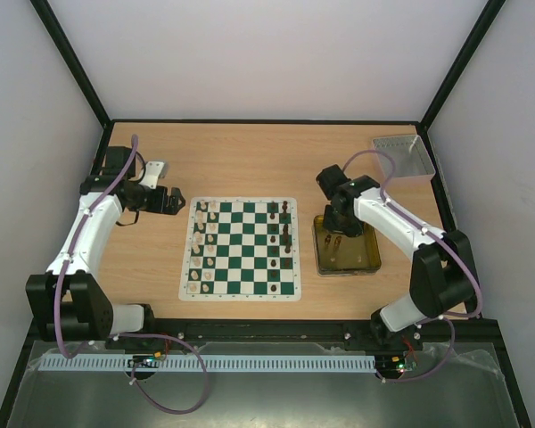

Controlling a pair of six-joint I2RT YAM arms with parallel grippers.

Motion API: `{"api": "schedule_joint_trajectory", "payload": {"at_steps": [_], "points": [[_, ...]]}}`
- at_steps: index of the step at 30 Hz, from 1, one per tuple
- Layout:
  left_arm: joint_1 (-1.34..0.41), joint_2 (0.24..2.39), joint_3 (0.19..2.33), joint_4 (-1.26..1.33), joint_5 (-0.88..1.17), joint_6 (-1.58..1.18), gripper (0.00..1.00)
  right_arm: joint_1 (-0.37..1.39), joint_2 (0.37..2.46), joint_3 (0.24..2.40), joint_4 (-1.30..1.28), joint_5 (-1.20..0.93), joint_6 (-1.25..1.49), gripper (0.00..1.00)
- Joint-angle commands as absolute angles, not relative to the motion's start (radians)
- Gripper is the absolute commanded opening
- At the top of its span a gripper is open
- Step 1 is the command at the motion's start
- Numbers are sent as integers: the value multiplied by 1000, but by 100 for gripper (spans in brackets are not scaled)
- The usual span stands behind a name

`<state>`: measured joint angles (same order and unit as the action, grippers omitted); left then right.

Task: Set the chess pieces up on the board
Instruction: Pick up the chess piece from the storage box.

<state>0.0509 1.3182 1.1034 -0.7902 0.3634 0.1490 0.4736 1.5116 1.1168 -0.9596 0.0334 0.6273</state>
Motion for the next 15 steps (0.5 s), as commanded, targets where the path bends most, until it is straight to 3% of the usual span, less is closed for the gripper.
{"api": "schedule_joint_trajectory", "payload": {"at_steps": [1,15], "points": [[58,1286,1090,-796,366,146,99,432,1521,1078,-938,11,622,30],[58,1284,1091,-796,368,147,99,370,1581,1030,-852,-71,606,30]]}}
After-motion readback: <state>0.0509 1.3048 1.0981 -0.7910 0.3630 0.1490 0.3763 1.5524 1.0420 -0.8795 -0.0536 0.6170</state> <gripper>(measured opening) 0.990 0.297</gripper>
